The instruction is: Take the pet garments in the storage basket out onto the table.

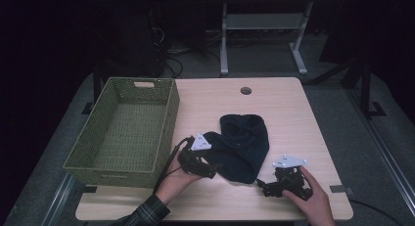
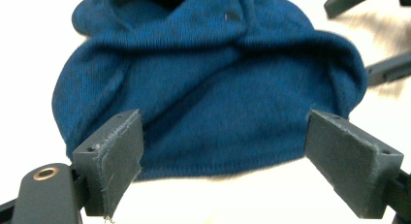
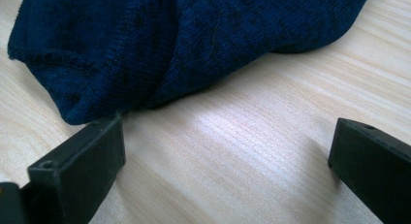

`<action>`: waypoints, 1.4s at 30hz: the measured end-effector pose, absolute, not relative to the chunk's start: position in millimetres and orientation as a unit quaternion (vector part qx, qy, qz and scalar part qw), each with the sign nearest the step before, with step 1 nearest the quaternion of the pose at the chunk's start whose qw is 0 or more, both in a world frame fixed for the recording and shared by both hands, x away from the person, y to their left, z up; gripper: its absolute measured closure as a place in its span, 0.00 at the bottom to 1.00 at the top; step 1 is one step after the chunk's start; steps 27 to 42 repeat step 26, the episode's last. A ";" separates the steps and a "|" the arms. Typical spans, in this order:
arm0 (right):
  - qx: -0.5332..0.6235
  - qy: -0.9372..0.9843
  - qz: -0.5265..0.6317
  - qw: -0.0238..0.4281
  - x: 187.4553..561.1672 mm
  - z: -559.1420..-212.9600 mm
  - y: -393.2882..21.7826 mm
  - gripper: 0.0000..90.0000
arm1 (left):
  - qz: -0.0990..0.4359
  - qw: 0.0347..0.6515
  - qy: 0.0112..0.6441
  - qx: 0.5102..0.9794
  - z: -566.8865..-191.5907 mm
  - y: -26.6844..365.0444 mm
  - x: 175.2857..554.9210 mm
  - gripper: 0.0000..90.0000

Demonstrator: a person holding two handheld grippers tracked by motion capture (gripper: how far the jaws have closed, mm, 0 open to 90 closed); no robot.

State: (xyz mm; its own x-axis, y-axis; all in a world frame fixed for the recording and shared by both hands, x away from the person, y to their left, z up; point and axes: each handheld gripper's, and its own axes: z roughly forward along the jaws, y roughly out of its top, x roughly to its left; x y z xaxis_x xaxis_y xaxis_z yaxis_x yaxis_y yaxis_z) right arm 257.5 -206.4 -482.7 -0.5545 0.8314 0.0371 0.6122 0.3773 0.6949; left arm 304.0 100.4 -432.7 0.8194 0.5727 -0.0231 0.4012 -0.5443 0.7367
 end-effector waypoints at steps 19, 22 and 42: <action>0.441 0.815 0.339 0.164 257.8 -482.8 -206.7 0.00 | 0.119 0.349 0.296 0.881 -474.0 106.7 283.7 0.14; 0.441 0.814 0.339 0.164 257.8 -482.8 -206.6 0.00 | 0.122 0.370 0.292 0.873 -478.0 109.8 282.0 0.14; 0.440 0.815 0.339 0.164 257.8 -482.8 -206.7 0.00 | 0.122 0.370 0.291 0.874 -478.0 109.8 282.0 0.14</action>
